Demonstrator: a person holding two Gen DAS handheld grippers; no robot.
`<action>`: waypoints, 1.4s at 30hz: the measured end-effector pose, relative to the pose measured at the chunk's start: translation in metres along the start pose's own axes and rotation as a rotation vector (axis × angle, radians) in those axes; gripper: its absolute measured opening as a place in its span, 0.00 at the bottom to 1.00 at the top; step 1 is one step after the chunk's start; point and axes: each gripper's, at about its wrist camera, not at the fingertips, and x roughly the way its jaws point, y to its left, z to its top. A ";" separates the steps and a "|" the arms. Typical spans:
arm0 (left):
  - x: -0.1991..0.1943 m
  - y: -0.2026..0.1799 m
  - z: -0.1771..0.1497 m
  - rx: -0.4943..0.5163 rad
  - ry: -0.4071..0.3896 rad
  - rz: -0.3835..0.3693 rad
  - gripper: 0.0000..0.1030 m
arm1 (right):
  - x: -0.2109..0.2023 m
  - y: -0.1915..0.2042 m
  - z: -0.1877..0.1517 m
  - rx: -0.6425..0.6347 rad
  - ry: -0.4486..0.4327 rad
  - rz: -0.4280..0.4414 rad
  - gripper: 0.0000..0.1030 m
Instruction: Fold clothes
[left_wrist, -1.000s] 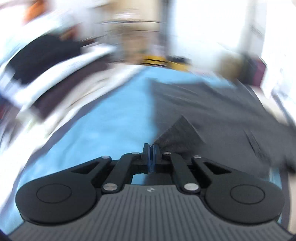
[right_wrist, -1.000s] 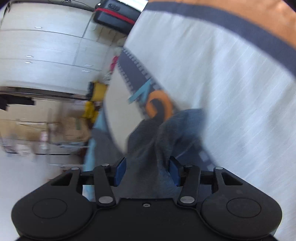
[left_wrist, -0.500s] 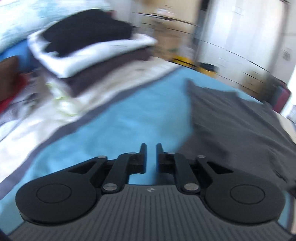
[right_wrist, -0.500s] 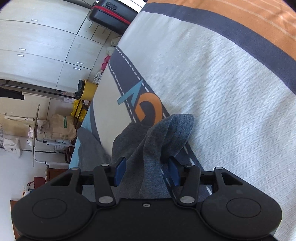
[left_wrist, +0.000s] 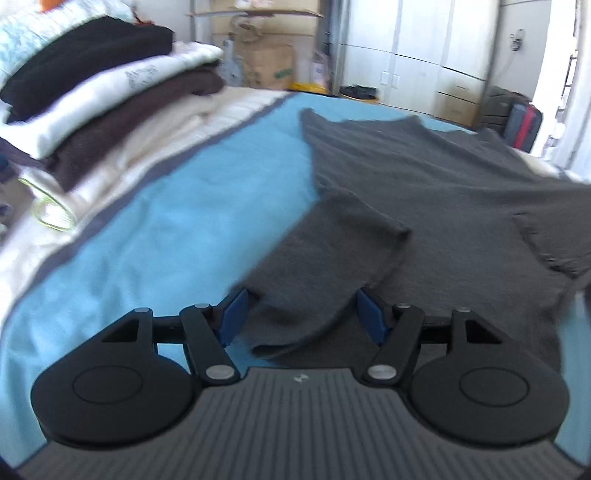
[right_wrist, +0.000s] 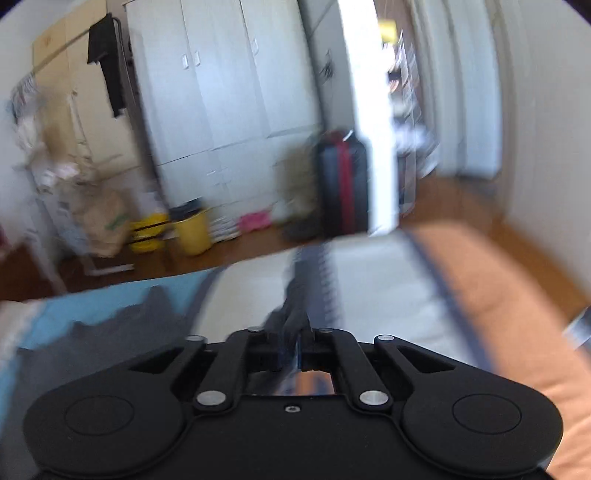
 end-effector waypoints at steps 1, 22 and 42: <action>0.001 0.001 0.000 0.010 -0.003 0.013 0.63 | 0.009 -0.001 -0.003 -0.015 0.034 -0.058 0.21; -0.002 -0.033 0.030 0.207 0.035 -0.009 0.05 | -0.011 0.067 -0.034 0.184 0.345 0.485 0.39; -0.030 0.045 0.001 -0.349 0.198 -0.220 0.61 | -0.069 0.127 -0.083 -0.184 0.454 0.512 0.50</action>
